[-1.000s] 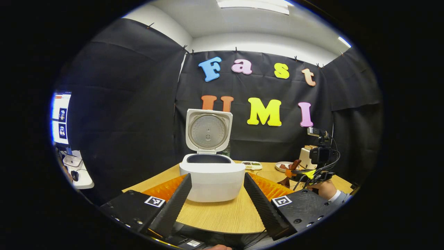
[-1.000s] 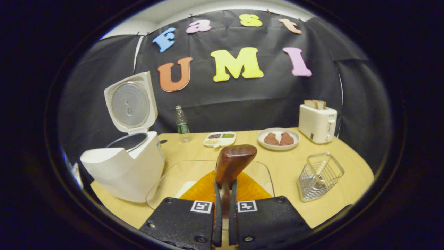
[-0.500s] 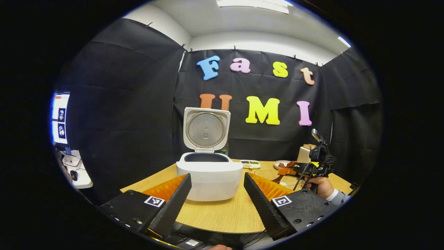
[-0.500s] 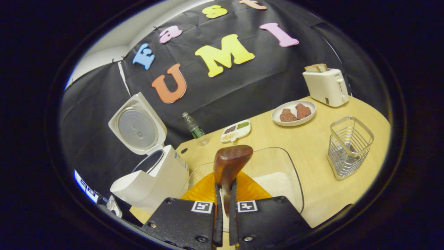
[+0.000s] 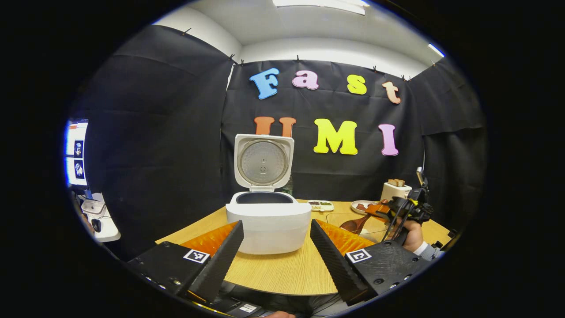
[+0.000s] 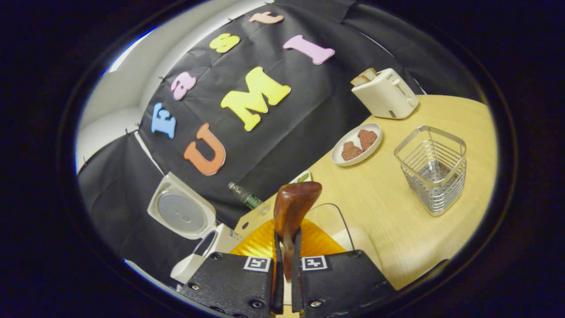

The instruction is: Close the left gripper, press the button to open the rice cooker; take a wooden spoon from the chopstick holder with the right hand, scoop a spoonful of rice and pour it into the rice cooker, then put the wooden spoon back into the chopstick holder.

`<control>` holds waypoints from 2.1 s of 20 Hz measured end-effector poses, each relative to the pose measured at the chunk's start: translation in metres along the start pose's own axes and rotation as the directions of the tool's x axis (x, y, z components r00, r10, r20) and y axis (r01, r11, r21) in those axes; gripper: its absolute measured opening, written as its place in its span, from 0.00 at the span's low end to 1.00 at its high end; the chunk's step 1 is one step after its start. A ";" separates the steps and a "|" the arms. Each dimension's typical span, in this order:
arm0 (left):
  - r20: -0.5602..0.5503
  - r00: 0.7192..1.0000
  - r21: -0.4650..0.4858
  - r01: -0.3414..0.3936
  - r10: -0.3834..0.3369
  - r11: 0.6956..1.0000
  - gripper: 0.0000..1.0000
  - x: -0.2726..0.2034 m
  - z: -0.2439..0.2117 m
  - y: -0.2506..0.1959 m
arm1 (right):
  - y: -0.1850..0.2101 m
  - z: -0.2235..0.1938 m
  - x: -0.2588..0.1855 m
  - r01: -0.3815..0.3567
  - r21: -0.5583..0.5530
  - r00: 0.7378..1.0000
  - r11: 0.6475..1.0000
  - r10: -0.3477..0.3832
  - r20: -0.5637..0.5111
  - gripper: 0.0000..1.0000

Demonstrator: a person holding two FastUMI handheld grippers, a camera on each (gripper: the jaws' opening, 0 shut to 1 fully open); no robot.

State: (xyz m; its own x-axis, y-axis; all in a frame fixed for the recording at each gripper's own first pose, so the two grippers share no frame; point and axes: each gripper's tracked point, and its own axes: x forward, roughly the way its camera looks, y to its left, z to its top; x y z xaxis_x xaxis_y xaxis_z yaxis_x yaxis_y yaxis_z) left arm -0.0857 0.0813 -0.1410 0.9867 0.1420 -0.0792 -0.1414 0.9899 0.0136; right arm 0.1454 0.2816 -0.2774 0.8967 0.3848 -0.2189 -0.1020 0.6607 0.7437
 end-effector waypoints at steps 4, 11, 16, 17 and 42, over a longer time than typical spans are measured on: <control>-0.001 1.000 0.009 -0.011 0.011 1.000 0.97 0.000 0.001 0.002 | -0.008 0.025 -0.009 -0.025 0.213 1.000 0.977 0.024 0.009 0.12; -0.003 1.000 0.015 -0.005 0.005 1.000 0.97 -0.001 -0.002 0.001 | 0.003 0.022 -0.021 -0.078 0.630 0.983 0.772 0.163 -0.078 0.12; 0.001 1.000 0.010 -0.011 0.011 1.000 0.97 -0.006 -0.002 0.012 | 0.040 0.016 -0.027 -0.112 0.664 0.966 0.739 0.237 -0.100 0.12; 0.001 1.000 0.009 -0.013 0.013 1.000 0.97 -0.007 -0.002 0.015 | 0.047 0.017 -0.026 -0.115 0.648 0.968 0.753 0.231 -0.096 0.12; -0.023 0.990 -0.016 -0.136 0.136 0.991 0.97 -0.004 0.018 0.093 | 0.277 -0.055 0.134 -0.269 -0.117 0.934 0.956 0.229 -0.274 0.12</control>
State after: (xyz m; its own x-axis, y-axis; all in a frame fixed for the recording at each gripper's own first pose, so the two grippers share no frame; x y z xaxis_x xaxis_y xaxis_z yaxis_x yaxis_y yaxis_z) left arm -0.1017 0.1725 -0.1214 0.9562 0.2751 -0.0999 -0.2757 0.9612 0.0080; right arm 0.2138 0.5520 -0.1354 0.6959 0.6876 -0.2072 -0.3889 0.6034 0.6962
